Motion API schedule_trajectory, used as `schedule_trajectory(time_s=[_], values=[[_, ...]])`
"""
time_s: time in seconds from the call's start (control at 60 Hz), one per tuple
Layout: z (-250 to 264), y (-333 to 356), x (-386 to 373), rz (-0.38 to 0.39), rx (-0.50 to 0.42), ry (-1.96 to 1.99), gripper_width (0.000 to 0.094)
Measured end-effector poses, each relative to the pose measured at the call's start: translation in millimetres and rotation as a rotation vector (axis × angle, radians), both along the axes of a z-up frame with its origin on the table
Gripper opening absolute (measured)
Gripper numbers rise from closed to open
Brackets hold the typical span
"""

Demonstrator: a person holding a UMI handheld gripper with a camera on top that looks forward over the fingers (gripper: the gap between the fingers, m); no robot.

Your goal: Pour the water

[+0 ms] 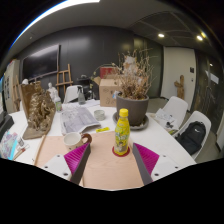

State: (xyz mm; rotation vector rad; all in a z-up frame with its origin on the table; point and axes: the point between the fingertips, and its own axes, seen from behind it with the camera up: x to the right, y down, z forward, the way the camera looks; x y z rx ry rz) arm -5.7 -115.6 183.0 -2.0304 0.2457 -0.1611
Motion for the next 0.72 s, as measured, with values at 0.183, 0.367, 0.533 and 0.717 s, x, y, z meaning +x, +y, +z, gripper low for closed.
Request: schedule_trajectory(time_s=[0.183, 0.367, 0.533, 0.717], values=[[55, -95, -44, 0.068, -0.039, -0.051, 0.0862], [73, -161, -66, 0.092, -0.049, -0.063, 0.0861], [55, -196, -69, 0.096, -0.098, -0.022, 0.0858], [47, -205, -62, 0.087, -0.129, -0.034, 0.0856]])
